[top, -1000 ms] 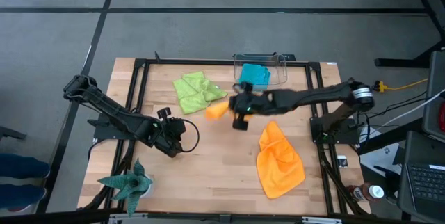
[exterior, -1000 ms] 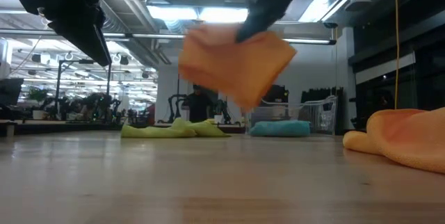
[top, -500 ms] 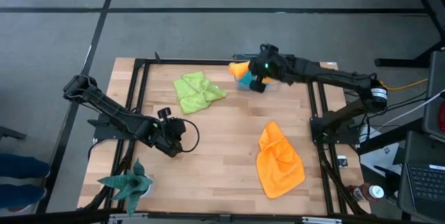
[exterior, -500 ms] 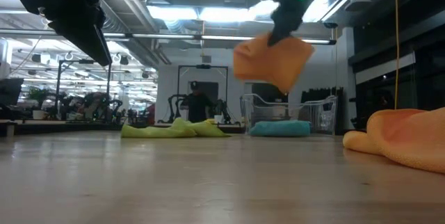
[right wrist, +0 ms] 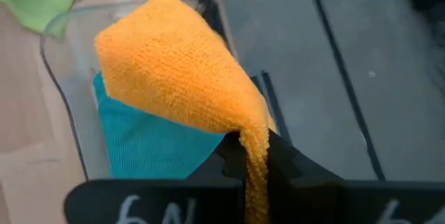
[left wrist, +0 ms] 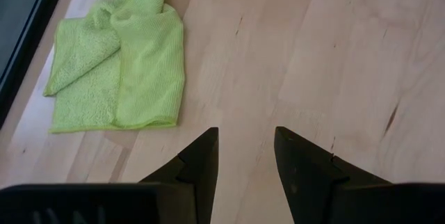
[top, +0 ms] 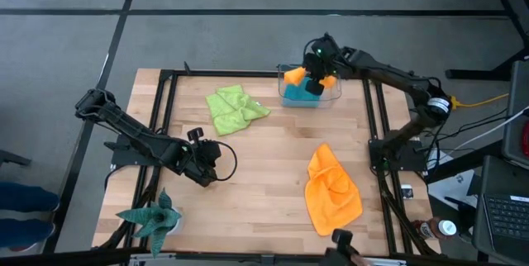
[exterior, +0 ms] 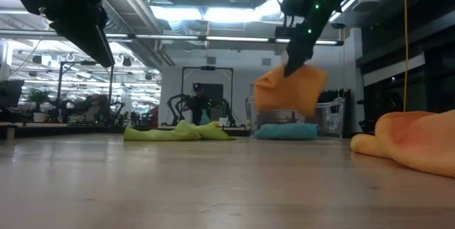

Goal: Fold microfiber towels
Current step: Put the folded yellow microfiber cloth into the transparent bin

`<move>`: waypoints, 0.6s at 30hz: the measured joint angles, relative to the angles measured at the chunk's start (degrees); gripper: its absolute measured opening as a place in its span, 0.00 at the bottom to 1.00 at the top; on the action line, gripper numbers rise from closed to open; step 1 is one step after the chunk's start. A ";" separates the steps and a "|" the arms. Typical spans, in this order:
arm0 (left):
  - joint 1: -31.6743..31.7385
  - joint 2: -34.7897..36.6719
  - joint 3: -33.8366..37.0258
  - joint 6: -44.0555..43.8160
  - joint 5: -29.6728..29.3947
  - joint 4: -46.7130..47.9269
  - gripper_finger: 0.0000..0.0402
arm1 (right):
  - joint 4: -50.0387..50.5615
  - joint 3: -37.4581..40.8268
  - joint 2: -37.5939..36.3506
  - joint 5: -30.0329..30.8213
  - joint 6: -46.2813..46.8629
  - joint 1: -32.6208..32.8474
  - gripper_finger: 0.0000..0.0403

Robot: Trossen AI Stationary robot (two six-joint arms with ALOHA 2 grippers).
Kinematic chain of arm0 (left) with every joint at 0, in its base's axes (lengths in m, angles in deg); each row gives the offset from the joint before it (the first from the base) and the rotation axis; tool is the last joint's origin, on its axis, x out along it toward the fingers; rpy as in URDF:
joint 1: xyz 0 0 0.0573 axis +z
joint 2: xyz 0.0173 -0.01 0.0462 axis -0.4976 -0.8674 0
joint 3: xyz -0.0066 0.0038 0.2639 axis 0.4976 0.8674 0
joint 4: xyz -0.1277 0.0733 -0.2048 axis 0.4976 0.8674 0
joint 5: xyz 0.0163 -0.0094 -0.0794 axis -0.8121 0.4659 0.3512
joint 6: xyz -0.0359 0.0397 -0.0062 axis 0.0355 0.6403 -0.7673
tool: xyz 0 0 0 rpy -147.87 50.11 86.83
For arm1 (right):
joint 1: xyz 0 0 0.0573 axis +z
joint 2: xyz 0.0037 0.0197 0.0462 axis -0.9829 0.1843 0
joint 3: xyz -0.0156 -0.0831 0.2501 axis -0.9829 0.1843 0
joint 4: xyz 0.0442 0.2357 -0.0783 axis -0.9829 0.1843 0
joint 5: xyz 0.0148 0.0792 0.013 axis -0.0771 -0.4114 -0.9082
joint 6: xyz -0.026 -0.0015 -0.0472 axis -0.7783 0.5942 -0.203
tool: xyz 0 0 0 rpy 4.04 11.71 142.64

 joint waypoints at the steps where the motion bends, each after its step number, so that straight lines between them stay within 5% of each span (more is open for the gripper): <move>1: 0.00 0.00 0.00 0.00 0.00 0.00 0.33 | -0.01 0.00 0.61 -0.96 -0.72 -0.65 0.04; 18: 0.00 0.00 0.00 0.02 0.00 0.02 0.33 | -5.31 -0.02 5.73 4.24 -14.55 -3.78 0.04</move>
